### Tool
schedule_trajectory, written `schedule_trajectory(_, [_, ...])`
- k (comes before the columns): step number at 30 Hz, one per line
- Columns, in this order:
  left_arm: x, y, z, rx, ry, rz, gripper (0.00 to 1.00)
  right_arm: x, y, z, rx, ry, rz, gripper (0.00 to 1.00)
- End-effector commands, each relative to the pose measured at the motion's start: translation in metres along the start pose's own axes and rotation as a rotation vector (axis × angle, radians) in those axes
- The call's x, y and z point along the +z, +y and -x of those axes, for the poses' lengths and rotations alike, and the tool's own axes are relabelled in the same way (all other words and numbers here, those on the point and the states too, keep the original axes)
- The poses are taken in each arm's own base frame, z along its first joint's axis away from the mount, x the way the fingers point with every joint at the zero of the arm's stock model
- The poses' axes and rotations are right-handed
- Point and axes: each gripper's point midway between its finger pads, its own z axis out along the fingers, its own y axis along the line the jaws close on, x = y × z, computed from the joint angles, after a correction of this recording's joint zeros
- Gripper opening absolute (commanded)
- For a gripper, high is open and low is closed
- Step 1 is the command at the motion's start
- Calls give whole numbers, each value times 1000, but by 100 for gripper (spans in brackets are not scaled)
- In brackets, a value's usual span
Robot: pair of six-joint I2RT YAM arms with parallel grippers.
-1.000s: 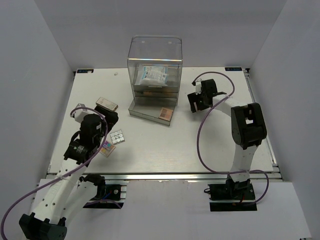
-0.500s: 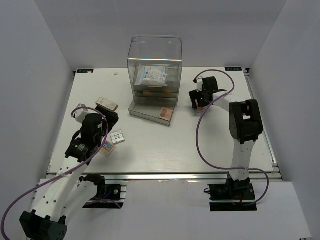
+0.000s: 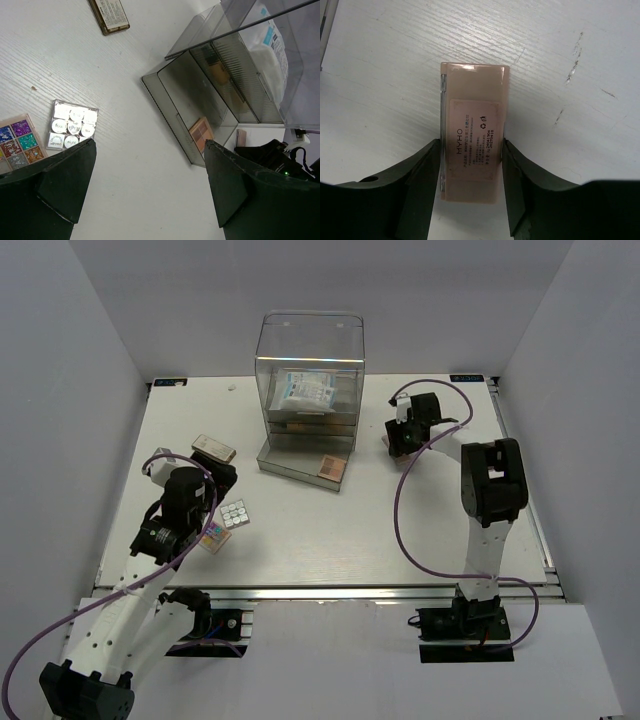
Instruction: Organize the makeup
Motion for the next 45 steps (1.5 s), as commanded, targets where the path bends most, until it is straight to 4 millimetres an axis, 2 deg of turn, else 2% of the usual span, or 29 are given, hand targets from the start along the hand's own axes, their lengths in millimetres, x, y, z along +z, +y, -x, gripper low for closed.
schedule_trajectory(1, [-3,-6,6,-10,-14,-22,98,-6,4,-12,-13,40,52,23])
schedule_trajectory(2, [-3,-5,6,-8,-12,-20,98,-9,7,-12,-33,40,74,16])
schedule_trajectory(3, [-2,-5,5,-8,-11,-19,98,-16,11,-7,-44,28,101,5])
schedule_trajectory(5, [-2,-6,5,-9,-12,-22,98,-28,18,-8,-61,38,152,0])
schedule_trajectory(6, [-1,-5,4,-8,-8,-21,98,-41,22,0,-101,4,173,0])
schedule_trajectory(7, [0,-5,3,-8,-5,-20,98,-51,35,4,-127,-23,251,0])
schedule_trajectory(15, [6,-11,-1,-3,12,-37,98,-147,98,16,-446,-319,487,0])
schedule_trajectory(18, [11,-11,-5,5,24,-35,98,-173,129,19,-608,-407,564,0])
schedule_trajectory(20, [14,-13,-7,7,32,-36,98,-180,159,19,-760,-437,604,0])
schedule_trajectory(21, [15,-14,-7,10,36,-39,98,-178,166,19,-804,-431,591,0])
schedule_trajectory(22, [16,-14,-8,12,42,-39,98,-180,190,20,-890,-453,619,0])
schedule_trajectory(24, [19,-15,-9,24,47,-35,98,-171,206,24,-955,-456,599,0])
schedule_trajectory(25, [18,-18,-7,28,48,-41,98,-173,225,39,-1002,-507,592,0])
schedule_trajectory(26, [18,-19,-7,32,50,-38,98,-160,231,42,-1010,-492,586,0])
schedule_trajectory(28, [18,-20,-5,46,53,-31,98,-147,240,55,-1029,-476,562,0])
schedule_trajectory(29, [18,-19,-5,48,53,-26,98,-135,243,72,-1010,-469,541,0])
schedule_trajectory(33, [14,-13,-5,35,52,-5,98,-96,234,103,-987,-415,439,1])
schedule_trajectory(34, [12,-11,-5,30,51,-4,98,-79,232,98,-980,-377,439,5])
schedule_trajectory(35, [11,-10,-5,25,49,-4,98,-74,232,101,-979,-370,434,6])
schedule_trajectory(36, [10,-10,-4,14,46,-7,98,-73,230,112,-979,-381,411,8])
schedule_trajectory(40, [9,-13,-1,-1,49,-16,98,-52,228,103,-957,-323,412,24])
schedule_trajectory(41, [12,-12,-4,1,63,-3,98,-45,227,98,-948,-303,417,32])
schedule_trajectory(42, [12,-19,-1,-7,68,-12,98,-42,225,94,-938,-277,409,34])
schedule_trajectory(44, [20,-17,-3,-7,94,25,98,-37,222,87,-927,-248,409,39])
schedule_trajectory(45, [21,-26,2,-13,94,13,98,-38,221,85,-925,-243,409,41])
